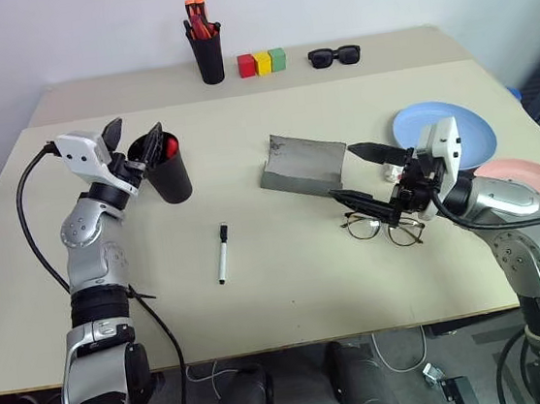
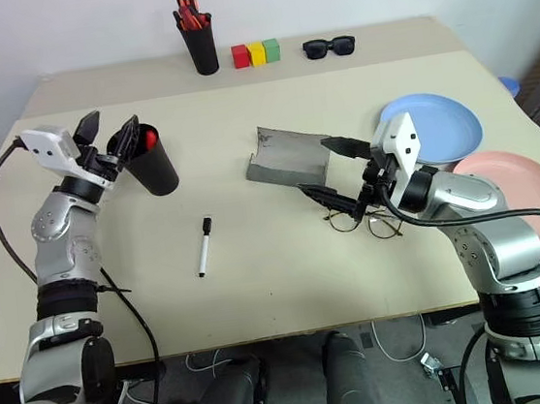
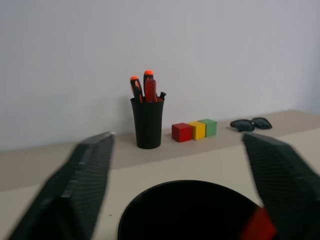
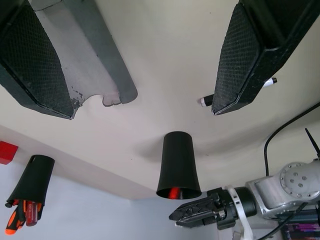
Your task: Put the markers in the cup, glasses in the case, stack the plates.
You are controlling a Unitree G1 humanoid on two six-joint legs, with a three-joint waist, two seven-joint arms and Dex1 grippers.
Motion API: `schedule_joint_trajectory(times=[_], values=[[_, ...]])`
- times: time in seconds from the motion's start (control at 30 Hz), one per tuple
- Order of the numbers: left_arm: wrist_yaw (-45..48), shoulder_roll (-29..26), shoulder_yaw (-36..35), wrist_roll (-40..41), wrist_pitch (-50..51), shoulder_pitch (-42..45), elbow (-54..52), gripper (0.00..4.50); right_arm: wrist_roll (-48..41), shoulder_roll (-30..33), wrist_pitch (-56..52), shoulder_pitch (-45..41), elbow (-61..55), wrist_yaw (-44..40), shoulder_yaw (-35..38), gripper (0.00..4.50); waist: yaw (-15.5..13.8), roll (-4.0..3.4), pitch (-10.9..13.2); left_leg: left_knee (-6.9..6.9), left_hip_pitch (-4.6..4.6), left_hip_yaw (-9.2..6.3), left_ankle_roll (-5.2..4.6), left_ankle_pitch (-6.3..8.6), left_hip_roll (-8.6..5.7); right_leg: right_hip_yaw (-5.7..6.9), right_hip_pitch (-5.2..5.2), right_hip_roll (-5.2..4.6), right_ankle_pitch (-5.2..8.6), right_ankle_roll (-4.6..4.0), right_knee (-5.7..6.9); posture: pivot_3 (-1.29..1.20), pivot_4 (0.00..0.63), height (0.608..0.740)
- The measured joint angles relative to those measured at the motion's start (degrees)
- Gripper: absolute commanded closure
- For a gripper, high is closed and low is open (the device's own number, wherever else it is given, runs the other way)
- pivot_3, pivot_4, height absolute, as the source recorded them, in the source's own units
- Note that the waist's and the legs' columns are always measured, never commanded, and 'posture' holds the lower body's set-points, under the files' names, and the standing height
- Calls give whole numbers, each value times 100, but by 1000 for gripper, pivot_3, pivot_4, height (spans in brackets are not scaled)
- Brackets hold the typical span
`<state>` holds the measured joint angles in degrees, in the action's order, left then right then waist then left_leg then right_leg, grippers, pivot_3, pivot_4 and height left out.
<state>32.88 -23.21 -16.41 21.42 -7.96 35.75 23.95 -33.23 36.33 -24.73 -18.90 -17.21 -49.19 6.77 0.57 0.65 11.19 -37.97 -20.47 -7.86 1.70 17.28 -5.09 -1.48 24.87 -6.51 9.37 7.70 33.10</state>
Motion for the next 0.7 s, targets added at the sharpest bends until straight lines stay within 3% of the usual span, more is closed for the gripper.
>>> schedule_joint_trajectory(times=[0.13, 0.37, 0.53, 0.7], values=[[-52, -303, 158, 156, 983, -217, -1089, 58, 50, -9, 25, -1, 6, -9, -1, 0, 15, 0, 0, 1, -1, -1, 0, 0, 1, 0, 1, 0, 0, 0, 1, 0, 150, 740], [-1222, -1150, 696, 1289, 5483, -464, -4429, 58, 106, -69, 156, -2, 130, -63, -4, 0, 17, -1, 0, 1, 9, -7, -1, 1, 1, -1, -4, 1, 4, 4, 13, 0, 150, 740], [-2606, -234, 1171, 1198, 7193, -467, -5008, 58, 157, -226, 205, -71, 252, -74, -179, 0, 11, 1, 1, -1, 10, -9, 2, -1, 0, 0, -7, 5, 4, 3, 12, 0, 150, 740], [-3317, 611, 999, 1152, 8780, -410, -4999, 58, 179, -224, 253, -82, 295, -90, -182, 0, 11, 0, 1, 2, 7, -8, 3, -1, 0, 0, -3, 6, 4, 2, 12, 0, 150, 740]])
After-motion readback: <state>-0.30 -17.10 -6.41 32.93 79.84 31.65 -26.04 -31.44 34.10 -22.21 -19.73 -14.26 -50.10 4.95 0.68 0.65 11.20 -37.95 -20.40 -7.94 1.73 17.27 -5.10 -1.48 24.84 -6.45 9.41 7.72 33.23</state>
